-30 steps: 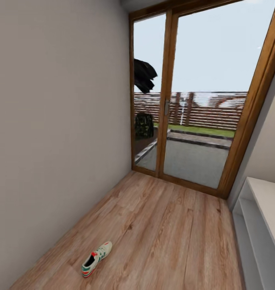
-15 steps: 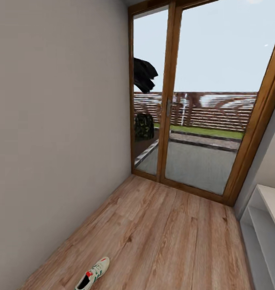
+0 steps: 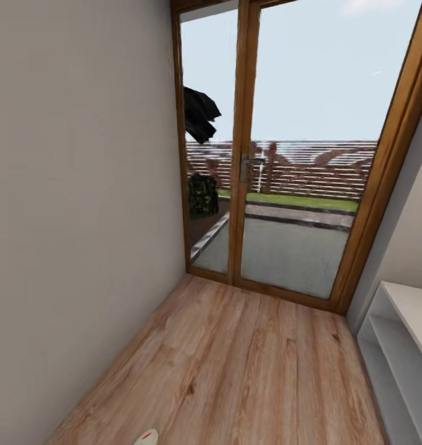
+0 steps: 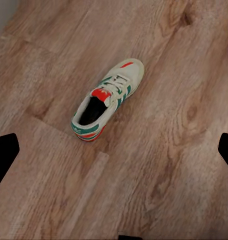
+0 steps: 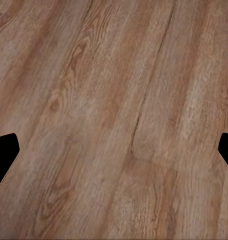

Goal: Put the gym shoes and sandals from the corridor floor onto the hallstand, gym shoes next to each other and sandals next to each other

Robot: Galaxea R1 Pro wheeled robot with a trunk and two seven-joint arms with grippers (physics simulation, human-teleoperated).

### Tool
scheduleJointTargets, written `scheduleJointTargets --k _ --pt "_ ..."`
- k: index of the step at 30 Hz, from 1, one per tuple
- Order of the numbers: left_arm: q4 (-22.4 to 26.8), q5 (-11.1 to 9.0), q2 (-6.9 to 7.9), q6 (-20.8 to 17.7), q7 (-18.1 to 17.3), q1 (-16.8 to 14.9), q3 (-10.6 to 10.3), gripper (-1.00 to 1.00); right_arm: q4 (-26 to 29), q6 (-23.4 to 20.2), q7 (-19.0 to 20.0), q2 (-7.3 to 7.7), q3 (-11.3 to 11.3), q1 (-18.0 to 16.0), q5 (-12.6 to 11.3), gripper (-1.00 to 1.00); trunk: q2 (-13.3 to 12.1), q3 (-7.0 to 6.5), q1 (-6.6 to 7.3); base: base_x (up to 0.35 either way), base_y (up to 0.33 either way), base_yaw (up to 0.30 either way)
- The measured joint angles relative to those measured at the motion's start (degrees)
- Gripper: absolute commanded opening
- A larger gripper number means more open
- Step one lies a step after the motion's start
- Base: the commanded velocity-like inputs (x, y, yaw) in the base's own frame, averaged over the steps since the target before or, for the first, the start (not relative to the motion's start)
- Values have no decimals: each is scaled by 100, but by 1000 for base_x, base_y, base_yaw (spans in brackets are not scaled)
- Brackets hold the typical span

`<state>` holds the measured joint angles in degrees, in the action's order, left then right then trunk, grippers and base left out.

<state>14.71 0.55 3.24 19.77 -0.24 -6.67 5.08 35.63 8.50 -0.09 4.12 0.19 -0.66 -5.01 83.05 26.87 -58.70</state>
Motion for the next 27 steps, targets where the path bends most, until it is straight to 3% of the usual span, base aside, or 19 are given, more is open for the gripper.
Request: scheduleJointTargets --k 8,18,27 --pt "2 0 -6 0 0 2 2 100 -2 1 -7 0 -1 -1 1 100 0 0 -1 237 257 -242" --pt "2 0 -6 -1 3 2 0 100 -2 1 -7 0 -8 -2 0 100 0 0 -1 159 267 -23" --pt "1 6 -6 -1 0 3 -10 100 0 0 -7 -1 -19 -1 0 100 0 0 -3 23 35 -1"
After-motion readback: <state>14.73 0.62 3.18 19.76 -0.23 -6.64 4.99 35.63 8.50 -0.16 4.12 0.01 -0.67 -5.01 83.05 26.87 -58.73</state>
